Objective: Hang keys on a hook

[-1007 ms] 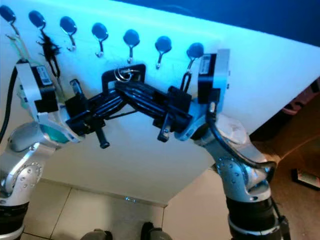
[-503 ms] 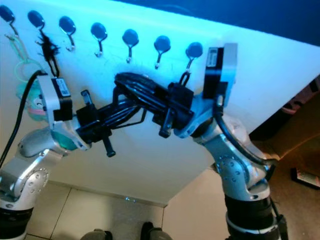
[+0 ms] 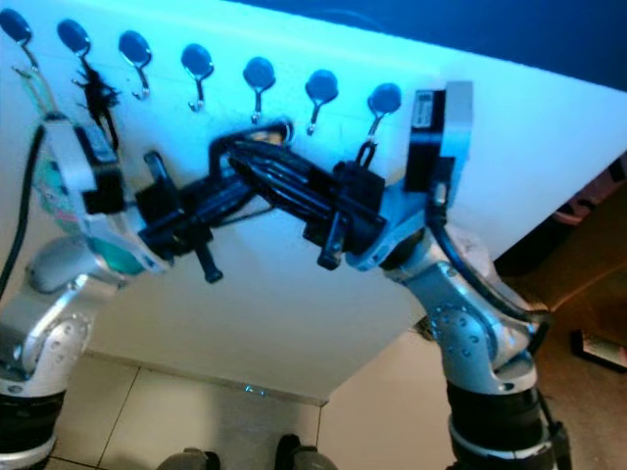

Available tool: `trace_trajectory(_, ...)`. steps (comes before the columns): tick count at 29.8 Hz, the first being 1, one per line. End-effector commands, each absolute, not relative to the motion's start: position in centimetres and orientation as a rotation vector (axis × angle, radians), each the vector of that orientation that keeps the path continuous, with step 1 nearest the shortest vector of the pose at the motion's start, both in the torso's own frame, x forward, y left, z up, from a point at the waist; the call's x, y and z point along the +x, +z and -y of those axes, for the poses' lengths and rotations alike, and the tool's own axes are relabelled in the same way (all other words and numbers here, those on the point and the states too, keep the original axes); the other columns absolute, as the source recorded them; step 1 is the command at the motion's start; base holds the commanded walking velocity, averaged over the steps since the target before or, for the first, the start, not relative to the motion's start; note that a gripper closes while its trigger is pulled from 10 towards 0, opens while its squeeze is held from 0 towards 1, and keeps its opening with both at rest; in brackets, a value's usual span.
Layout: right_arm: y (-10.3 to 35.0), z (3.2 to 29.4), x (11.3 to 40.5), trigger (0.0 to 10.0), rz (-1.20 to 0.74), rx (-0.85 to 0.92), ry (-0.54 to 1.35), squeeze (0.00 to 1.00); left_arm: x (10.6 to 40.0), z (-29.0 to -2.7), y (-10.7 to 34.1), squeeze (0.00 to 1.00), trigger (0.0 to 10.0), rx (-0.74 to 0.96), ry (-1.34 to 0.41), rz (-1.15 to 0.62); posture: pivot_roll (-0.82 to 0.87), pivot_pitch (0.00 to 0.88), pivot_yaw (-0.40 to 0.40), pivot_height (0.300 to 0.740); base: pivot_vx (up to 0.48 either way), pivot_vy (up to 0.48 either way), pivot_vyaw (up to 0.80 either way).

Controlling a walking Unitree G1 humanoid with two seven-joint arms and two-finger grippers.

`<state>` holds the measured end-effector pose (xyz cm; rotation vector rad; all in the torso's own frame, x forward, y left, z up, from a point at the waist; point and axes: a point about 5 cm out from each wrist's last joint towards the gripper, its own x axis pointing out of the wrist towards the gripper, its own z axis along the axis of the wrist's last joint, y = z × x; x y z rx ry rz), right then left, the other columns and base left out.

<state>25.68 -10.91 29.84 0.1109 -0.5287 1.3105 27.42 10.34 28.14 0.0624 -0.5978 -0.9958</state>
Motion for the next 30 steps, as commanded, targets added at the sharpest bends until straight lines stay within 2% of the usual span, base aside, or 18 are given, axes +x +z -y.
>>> trace_trajectory(1,29.6,11.2,24.5,10.0,0.521,0.126,1.396,0.0,27.8,-11.4,28.4,0.0,10.0,0.083,-0.932,0.604,0.1,0.123,-0.045,0.74,0.0,0.0,0.0)
trace_trajectory(5,29.5,11.3,24.2,10.0,0.512,0.131,1.426,0.0,27.8,-11.7,28.3,0.0,10.0,0.09,-0.928,0.598,0.1,0.121,-0.047,0.74,0.0,0.0,0.0)
trace_trajectory(9,28.8,11.6,23.7,10.0,0.486,0.141,1.467,0.0,26.0,-12.4,26.7,0.0,10.0,0.138,-1.058,0.516,0.11,0.114,-0.048,0.74,0.0,0.0,0.0)
trace_trajectory(14,28.7,11.6,23.7,10.0,0.484,0.144,1.467,0.0,25.6,-12.6,26.3,0.0,10.0,0.143,-1.087,0.495,0.11,0.114,-0.048,0.74,0.0,0.0,0.0)
trace_trajectory(18,29.2,12.7,24.8,10.0,0.511,0.208,1.375,0.0,24.5,-13.3,26.0,0.0,10.0,0.133,-1.149,0.464,0.11,0.11,-0.052,0.74,0.0,0.0,0.0)
trace_trajectory(19,29.6,13.8,25.4,10.0,0.538,0.278,1.328,1.0,23.9,-13.8,26.2,0.0,10.0,0.118,-1.179,0.465,0.11,0.111,-0.054,0.74,0.0,0.0,0.0)
trace_trajectory(21,29.6,13.8,25.4,10.0,0.538,0.278,1.328,1.0,23.9,-13.8,26.2,0.0,10.0,0.118,-1.179,0.465,0.11,0.111,-0.054,0.74,0.0,0.0,0.0)
trace_trajectory(23,30.0,15.8,25.9,10.0,0.58,0.374,1.275,1.0,22.8,-14.2,27.2,0.0,10.0,0.072,-1.218,0.513,0.12,0.116,-0.056,0.74,0.0,0.0,0.0)
trace_trajectory(30,29.6,17.4,26.0,10.0,0.576,0.393,1.246,1.0,22.0,-14.6,28.5,0.0,10.0,0.023,-1.254,0.581,0.12,0.119,-0.053,0.74,0.0,0.0,0.0)
